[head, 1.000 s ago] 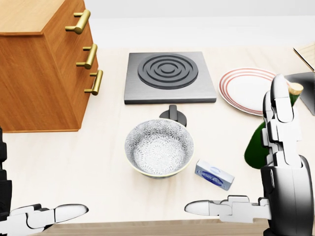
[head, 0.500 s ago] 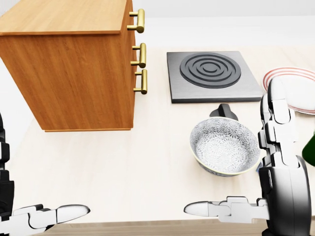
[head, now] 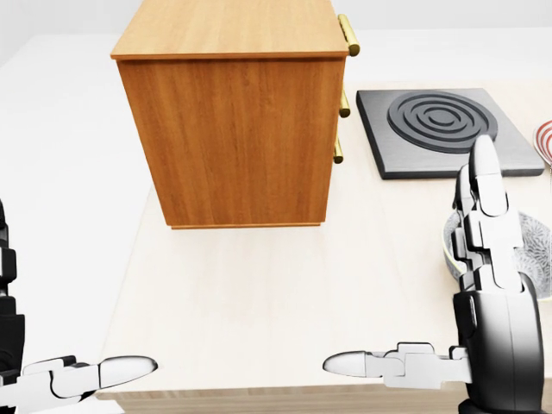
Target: Put the bowl on the top of the cabinet.
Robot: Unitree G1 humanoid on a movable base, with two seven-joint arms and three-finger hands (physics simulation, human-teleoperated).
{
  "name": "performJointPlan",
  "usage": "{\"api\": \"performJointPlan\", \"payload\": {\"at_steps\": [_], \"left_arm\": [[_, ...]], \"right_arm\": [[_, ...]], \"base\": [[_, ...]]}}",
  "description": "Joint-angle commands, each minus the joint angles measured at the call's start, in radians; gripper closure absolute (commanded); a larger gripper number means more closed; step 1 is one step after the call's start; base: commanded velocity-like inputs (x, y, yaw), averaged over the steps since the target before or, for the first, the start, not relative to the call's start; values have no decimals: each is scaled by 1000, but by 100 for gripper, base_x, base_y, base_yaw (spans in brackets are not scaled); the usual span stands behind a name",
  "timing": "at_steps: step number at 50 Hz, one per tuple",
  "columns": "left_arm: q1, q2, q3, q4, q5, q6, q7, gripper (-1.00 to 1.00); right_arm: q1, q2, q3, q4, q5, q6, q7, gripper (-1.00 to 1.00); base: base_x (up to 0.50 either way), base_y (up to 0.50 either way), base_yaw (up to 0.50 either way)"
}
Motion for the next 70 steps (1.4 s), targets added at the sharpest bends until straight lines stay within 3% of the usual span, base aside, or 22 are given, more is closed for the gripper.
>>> {"api": "performJointPlan", "payload": {"at_steps": [1, 7, 29, 70], "left_arm": [[-3, 1, -2, 8, 0, 0, 0, -100], [-2, 3, -4, 11, -6, 0, -2, -100], [5, 6, -16, 20, -6, 0, -13, -100], [-3, 5, -12, 21, -2, 0, -9, -100]], "right_arm": [[-2, -1, -1, 8, 5, 0, 1, -100], [1, 0, 4, 1, 10, 0, 5, -100], [2, -3, 13, 26, 31, 0, 12, -100], [-5, -3, 4, 33, 33, 0, 6, -100]], "base": [[0, 50, 0], [0, 47, 0], [0, 0, 0], [25, 0, 0]]}}
